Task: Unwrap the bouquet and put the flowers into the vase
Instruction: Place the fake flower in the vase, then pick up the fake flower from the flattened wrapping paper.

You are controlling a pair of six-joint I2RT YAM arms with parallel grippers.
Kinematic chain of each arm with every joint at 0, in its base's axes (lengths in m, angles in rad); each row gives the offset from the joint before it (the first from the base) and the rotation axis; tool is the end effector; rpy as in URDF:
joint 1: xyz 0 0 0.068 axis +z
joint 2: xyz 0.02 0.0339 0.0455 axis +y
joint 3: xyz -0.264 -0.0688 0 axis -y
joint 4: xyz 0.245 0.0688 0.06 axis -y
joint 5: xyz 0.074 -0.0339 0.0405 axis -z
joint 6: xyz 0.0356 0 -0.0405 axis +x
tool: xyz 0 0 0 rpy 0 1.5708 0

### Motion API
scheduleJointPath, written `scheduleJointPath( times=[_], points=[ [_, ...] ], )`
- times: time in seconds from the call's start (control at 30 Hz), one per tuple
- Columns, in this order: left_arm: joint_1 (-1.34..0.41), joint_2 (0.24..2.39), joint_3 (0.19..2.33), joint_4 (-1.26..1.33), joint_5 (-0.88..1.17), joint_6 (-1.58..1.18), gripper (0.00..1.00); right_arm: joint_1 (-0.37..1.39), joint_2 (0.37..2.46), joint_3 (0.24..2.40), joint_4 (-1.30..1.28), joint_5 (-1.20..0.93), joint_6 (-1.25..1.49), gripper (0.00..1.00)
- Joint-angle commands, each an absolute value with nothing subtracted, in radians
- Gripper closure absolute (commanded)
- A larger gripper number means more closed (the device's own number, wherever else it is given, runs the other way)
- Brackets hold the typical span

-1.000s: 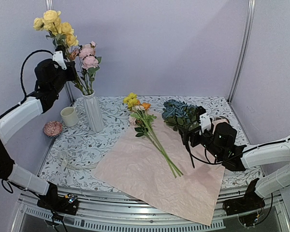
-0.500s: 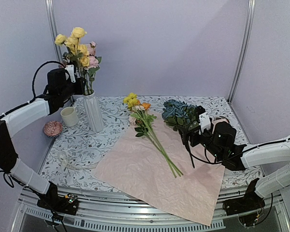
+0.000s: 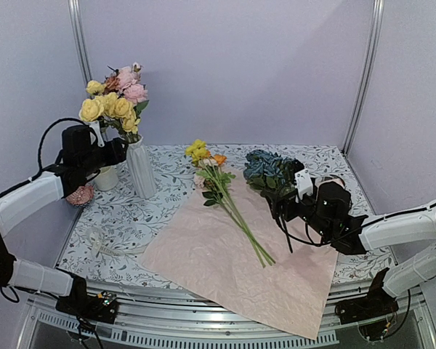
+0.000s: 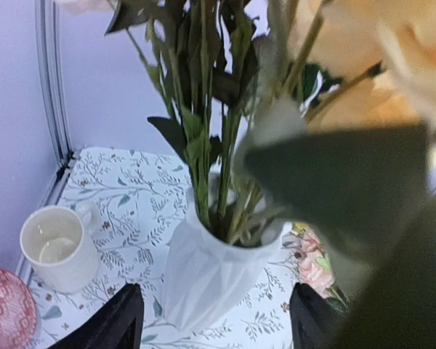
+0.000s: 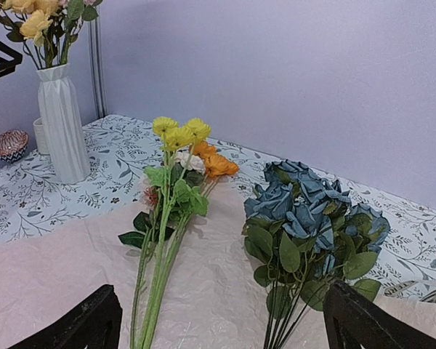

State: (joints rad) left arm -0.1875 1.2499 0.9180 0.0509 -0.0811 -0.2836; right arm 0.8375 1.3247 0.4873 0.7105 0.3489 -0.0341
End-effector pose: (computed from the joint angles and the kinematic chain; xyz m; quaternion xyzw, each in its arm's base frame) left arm 0.2885 -0.0518 0.3106 -0.0627 0.7964 -0.1087 0.5916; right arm 0.1903 0.1931 0.2141 -0.2080 0.7185 0.1346 0.6499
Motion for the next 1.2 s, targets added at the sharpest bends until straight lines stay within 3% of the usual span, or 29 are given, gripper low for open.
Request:
scheduleJointPath(
  times=[0.0, 0.23, 0.4, 0.63, 0.97, 1.17],
  points=[
    [-0.187, 1.181, 0.822, 0.011, 0.007, -0.394, 0.28, 0.836, 1.356, 0.54, 0.667, 0.325, -0.012, 0.01],
    [-0.187, 1.085, 0.65, 0.025, 0.141, -0.535, 0.24, 0.836, 1.405, 0.576, 0.633, 0.293, -0.005, 0.01],
    [-0.222, 1.017, 0.472, 0.206, 0.287, -0.707, 0.23, 0.836, 1.459, 0.63, 0.562, 0.269, 0.026, 0.01],
    [-0.377, 1.048, 0.392, 0.329, 0.298, -0.771, 0.22, 0.837, 1.58, 0.791, 0.314, 0.306, 0.126, 0.43],
    [-0.487, 1.157, 0.379, 0.477, 0.362, -0.779, 0.23, 0.837, 1.672, 0.938, 0.051, 0.083, 0.265, 0.6],
    [-0.507, 1.207, 0.409, 0.49, 0.382, -0.756, 0.24, 0.841, 1.752, 1.056, -0.109, -0.04, 0.25, 0.78]
  ],
)
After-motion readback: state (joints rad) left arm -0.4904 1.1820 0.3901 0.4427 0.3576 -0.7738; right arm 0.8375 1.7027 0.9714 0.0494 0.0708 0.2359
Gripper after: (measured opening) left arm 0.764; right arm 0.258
